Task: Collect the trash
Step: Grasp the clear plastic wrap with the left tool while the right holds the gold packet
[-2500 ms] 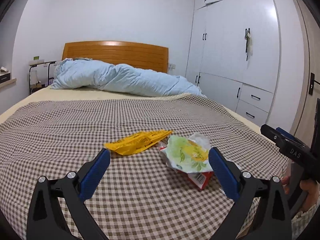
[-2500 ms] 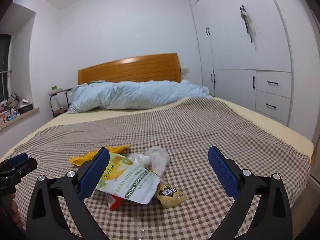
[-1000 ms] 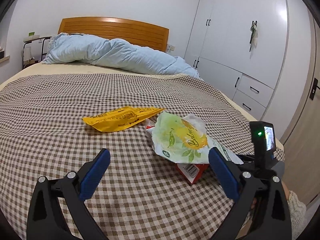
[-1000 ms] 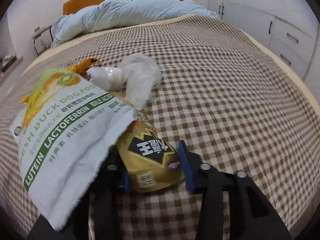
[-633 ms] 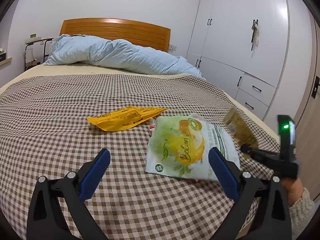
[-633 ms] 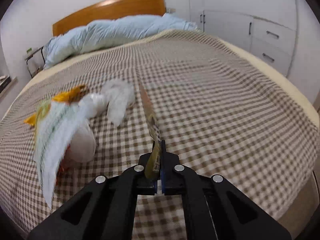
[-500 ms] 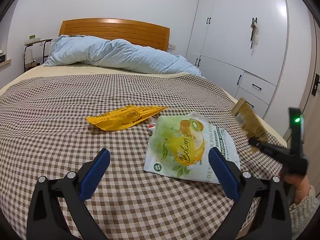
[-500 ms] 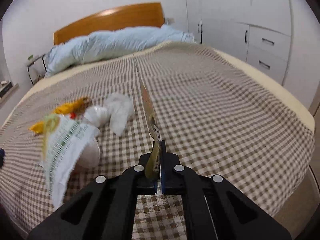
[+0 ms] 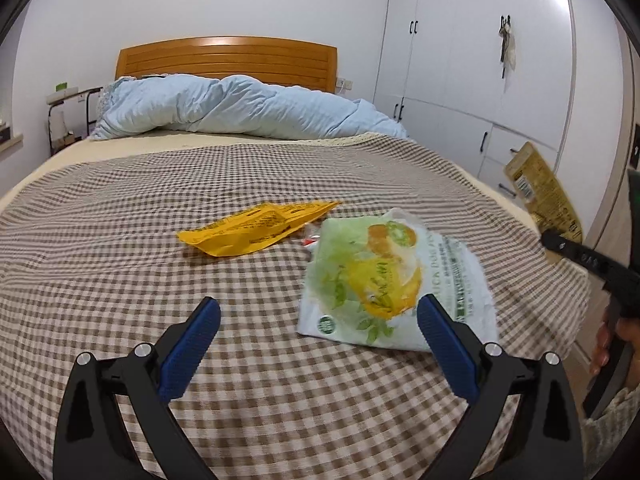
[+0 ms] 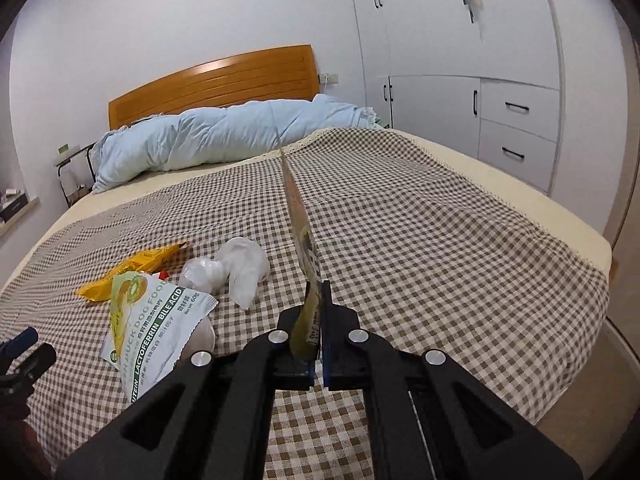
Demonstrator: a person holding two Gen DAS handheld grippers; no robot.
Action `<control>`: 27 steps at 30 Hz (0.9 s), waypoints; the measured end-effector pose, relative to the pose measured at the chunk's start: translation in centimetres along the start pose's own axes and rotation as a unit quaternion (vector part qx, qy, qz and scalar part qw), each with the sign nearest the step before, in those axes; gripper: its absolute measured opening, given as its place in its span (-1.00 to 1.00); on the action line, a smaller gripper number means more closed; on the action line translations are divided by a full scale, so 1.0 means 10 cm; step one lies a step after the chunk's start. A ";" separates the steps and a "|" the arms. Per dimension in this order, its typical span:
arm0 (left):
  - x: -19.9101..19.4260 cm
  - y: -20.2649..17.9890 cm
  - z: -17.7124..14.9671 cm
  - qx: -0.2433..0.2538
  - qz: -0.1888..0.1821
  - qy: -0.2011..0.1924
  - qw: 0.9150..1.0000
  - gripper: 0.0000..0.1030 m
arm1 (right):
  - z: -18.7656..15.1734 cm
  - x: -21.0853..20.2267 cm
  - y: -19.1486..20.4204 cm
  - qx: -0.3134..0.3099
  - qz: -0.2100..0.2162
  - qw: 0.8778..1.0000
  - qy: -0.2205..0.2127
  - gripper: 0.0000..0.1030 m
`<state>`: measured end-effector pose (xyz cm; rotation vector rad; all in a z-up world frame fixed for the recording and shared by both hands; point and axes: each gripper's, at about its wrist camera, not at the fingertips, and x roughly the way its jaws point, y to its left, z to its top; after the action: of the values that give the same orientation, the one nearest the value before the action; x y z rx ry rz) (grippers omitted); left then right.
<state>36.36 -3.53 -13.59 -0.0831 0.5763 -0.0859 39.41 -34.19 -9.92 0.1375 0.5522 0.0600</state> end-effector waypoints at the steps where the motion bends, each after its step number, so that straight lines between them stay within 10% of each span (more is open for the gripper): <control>1: 0.01 0.02 -0.01 0.005 0.006 0.002 1.000 0.86 | -0.01 -0.02 -0.01 0.002 0.001 1.000 -0.001 -0.96; 16: 0.41 -0.24 0.78 0.066 -0.023 0.056 0.996 0.86 | 0.08 -0.11 -0.32 0.034 -0.013 0.999 -0.014 -0.96; 27: 1.75 -0.96 1.25 0.063 0.011 0.272 0.960 0.85 | 0.09 -0.12 -0.70 0.070 -0.045 0.996 -0.016 -0.96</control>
<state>57.22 -14.21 -11.60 0.0761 1.1204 -0.1241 39.01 -41.35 -9.55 0.2491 0.5298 -0.0678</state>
